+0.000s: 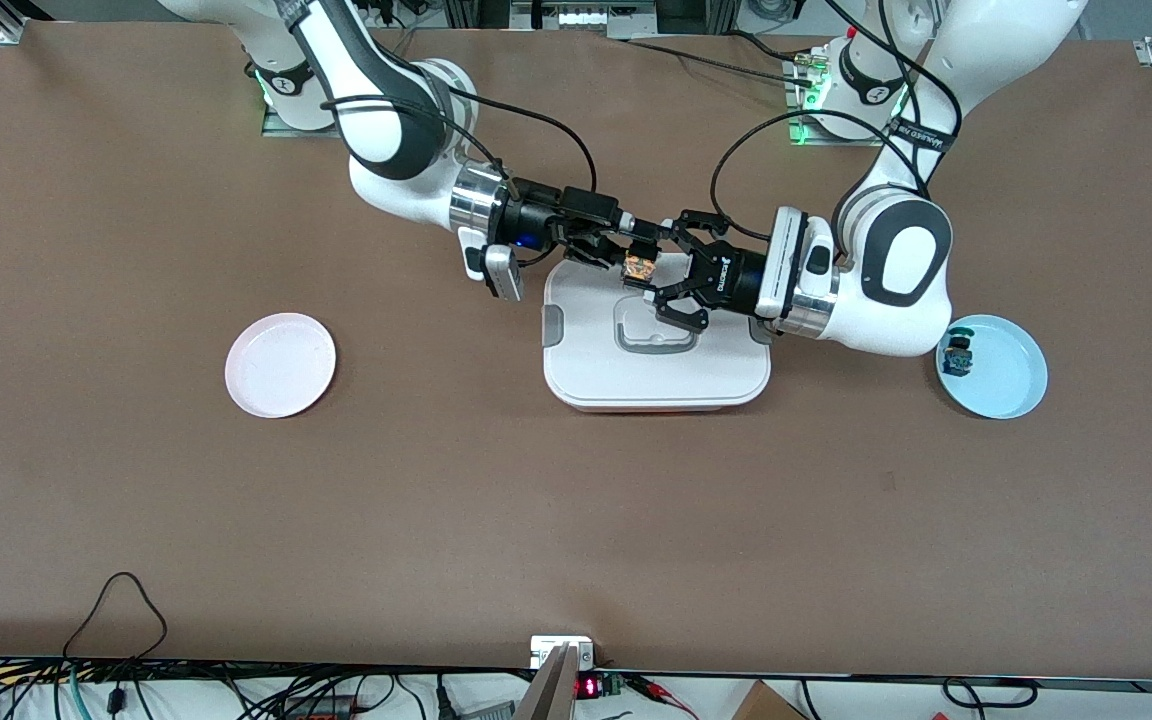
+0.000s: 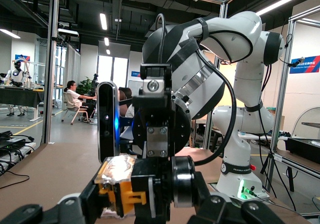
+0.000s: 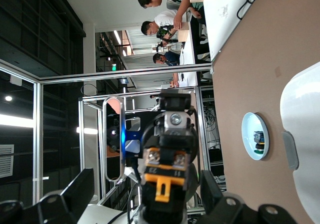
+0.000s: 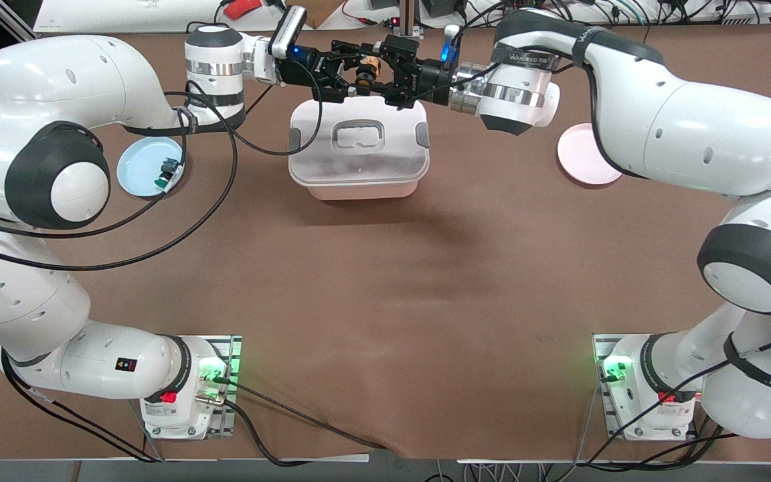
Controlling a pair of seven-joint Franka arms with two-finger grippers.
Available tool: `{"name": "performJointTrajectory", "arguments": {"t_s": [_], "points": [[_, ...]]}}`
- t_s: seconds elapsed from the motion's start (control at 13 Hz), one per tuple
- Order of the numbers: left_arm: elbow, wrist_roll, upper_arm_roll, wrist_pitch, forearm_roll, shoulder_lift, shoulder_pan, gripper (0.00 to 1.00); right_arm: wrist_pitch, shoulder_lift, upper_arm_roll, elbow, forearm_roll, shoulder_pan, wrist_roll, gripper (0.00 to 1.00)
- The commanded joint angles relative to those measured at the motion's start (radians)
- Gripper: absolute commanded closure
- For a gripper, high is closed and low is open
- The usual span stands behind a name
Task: Transfer orange switch to right arm and place
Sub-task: 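Grasp the orange switch with the right gripper and open the left gripper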
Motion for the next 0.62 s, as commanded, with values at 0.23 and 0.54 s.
{"name": "performJointTrajectory", "arguments": {"t_s": [0.23,0.54], "points": [[-0.017,0.053,0.002,-0.001,-0.037,-0.005,-0.003,1.00,0.022,0.020,-0.014,0.034,0.023,0.013,-0.013,0.59],[-0.016,0.044,0.002,-0.001,-0.037,-0.007,-0.004,1.00,0.017,0.020,-0.016,0.034,0.017,0.001,-0.013,0.73]]}}
